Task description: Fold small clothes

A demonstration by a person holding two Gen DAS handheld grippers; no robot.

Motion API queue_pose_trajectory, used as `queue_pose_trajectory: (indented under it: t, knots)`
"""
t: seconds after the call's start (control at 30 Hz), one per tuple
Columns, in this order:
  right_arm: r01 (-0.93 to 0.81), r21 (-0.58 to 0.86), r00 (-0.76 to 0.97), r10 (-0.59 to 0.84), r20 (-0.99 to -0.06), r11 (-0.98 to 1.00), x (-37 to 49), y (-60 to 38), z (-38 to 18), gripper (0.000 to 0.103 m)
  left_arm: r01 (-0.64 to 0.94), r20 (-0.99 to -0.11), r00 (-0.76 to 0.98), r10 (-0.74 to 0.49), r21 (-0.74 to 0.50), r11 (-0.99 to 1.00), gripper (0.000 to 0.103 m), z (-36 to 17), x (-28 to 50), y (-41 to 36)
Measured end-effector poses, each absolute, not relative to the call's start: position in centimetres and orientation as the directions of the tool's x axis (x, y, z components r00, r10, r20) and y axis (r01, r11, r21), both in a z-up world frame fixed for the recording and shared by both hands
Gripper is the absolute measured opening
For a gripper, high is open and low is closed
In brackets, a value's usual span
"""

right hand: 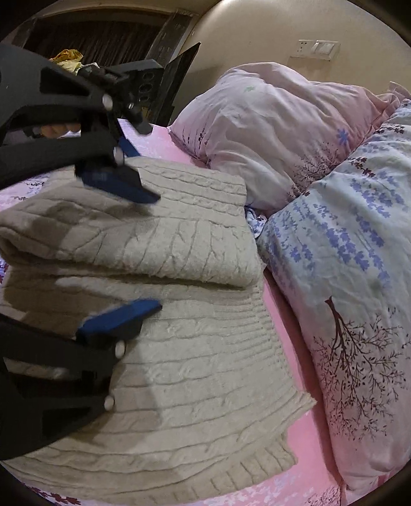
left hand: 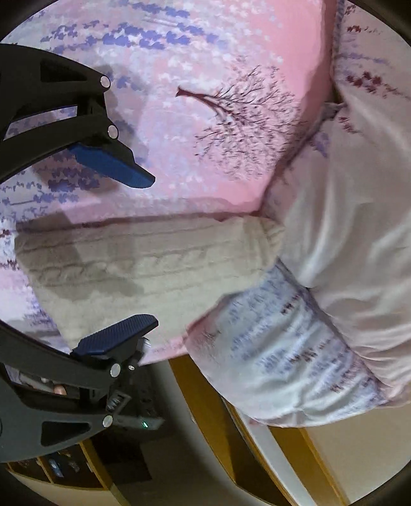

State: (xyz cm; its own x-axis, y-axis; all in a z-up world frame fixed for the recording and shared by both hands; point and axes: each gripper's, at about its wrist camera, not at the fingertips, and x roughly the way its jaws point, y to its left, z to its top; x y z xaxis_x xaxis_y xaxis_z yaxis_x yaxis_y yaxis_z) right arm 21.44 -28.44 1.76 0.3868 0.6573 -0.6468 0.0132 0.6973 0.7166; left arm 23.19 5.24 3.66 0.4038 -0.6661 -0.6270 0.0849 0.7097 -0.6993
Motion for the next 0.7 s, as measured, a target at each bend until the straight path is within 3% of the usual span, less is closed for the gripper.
queue_pose_trajectory:
  t: [0.03, 0.07, 0.33, 0.4, 0.43, 0.7]
  knots:
    - [0.001, 0.729, 0.375, 0.676, -0.635, 0.684, 21.4, -28.2, 1.7, 0.034, 0.091, -0.632, 0.392, -0.669, -0.697, 0.712, 0.082, 3.4, 23.1, 5.0]
    - [-0.007, 0.738, 0.362, 0.690, -0.627, 0.675, 21.3, -28.0, 1.7, 0.033, 0.096, -0.637, 0.381, -0.670, -0.694, 0.714, 0.082, 3.1, 23.2, 4.5]
    - [-0.003, 0.791, 0.358, 0.740, -0.570, 0.611, 21.9, -27.7, 0.8, 0.048, 0.121, -0.659, 0.330, -0.676, -0.680, 0.723, 0.082, 2.1, 23.4, 2.5]
    - [-0.020, 0.780, 0.349, 0.736, -0.580, 0.625, 22.1, -27.0, 0.7, 0.035, 0.121, -0.658, 0.325, -0.679, -0.683, 0.720, 0.082, 2.0, 23.4, 2.2]
    - [-0.021, 0.782, 0.343, 0.740, -0.579, 0.622, 22.1, -26.9, 0.6, 0.023, 0.121, -0.658, 0.324, -0.680, -0.684, 0.719, 0.082, 2.1, 23.4, 2.1]
    - [-0.104, 0.739, 0.451, 0.694, -0.561, 0.665, 21.3, -27.6, 3.7, 0.017, 0.111, -0.655, 0.329, -0.680, -0.688, 0.717, 0.082, 2.6, 23.0, 1.3]
